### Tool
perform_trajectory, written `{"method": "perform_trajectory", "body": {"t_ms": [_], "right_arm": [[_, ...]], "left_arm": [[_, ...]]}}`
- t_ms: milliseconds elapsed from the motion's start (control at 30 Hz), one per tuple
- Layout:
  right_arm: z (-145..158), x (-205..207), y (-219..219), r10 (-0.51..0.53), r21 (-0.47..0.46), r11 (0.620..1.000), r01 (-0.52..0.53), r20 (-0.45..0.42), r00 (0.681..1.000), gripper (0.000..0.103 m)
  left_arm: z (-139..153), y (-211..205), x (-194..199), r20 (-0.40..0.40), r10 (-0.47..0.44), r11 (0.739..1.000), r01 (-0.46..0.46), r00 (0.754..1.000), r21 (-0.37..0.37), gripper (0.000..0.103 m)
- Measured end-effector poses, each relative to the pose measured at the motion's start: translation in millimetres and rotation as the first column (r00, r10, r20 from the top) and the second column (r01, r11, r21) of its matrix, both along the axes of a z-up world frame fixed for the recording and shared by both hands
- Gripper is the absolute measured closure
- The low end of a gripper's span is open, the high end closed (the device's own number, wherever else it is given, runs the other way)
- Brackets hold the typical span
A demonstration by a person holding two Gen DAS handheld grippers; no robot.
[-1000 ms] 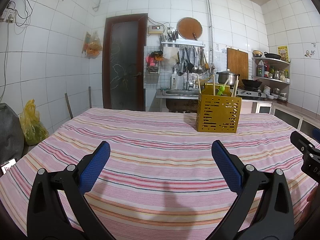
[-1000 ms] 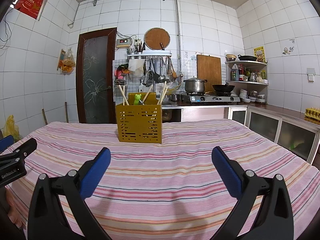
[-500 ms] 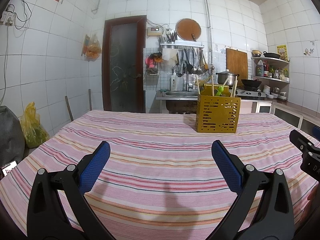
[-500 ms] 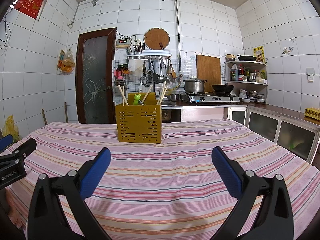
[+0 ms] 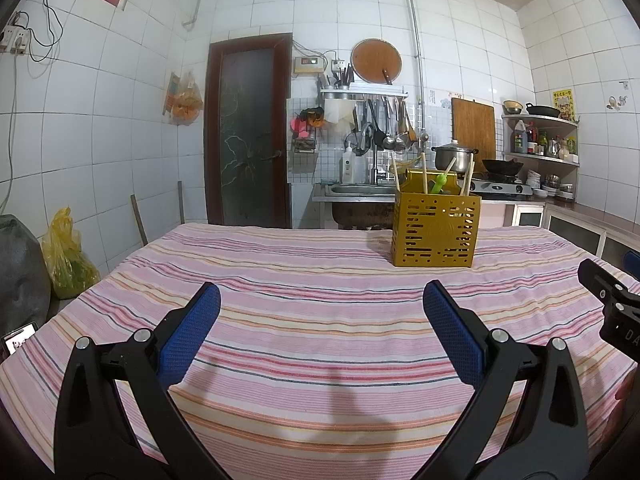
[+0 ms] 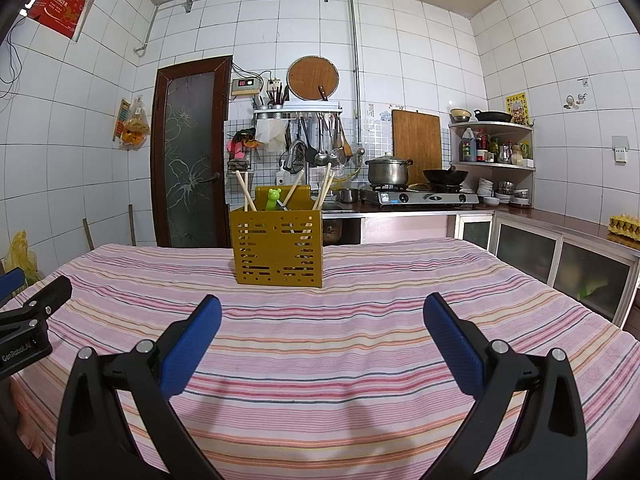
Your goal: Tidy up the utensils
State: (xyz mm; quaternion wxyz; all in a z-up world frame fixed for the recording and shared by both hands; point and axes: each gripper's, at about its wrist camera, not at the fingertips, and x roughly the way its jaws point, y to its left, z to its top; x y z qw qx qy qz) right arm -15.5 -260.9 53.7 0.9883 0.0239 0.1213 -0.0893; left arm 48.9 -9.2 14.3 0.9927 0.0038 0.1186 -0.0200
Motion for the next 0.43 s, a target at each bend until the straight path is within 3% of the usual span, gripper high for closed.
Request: {"method": "perform_trajectory", "body": {"t_ms": [433], "right_arm": [[-0.2,-0.1,-0.1,0.000,0.000,1.000,0.000,0.000,1.000,0.004]], "left_arm": [[1.0,-0.4,-1.5,0.004,0.000,1.000,0.000,1.000,0.004,0.005]]}}
